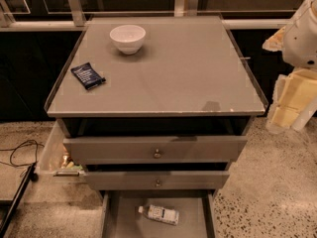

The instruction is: Pick blue plastic bottle from bottom drawer and place on counter

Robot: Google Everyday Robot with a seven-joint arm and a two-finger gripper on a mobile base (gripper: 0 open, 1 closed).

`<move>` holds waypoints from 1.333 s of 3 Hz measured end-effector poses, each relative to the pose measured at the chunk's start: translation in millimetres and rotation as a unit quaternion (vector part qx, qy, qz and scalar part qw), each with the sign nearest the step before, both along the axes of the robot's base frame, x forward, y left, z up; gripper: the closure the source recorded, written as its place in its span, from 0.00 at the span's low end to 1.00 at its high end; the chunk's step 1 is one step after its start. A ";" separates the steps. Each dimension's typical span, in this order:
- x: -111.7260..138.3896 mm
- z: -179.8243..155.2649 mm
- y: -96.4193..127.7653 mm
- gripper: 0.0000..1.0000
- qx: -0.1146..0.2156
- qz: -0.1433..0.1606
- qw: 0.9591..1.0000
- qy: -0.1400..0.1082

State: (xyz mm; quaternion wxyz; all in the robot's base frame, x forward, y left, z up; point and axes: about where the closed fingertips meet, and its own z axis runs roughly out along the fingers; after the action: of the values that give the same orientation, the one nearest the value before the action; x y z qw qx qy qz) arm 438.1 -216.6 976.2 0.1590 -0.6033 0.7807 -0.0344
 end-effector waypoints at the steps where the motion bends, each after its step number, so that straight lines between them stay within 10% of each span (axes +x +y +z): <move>1: 0.0 0.0 0.0 0.00 0.000 0.000 1.000 0.000; 4: -34.1 -128.6 6.8 0.00 0.112 0.063 0.992 0.012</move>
Offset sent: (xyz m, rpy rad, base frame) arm -0.0116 0.0006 -0.0646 0.1155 0.0982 0.0624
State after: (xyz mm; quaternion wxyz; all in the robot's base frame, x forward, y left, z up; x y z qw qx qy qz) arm 404.0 -209.8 847.6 0.2174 -0.6299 0.7423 0.0705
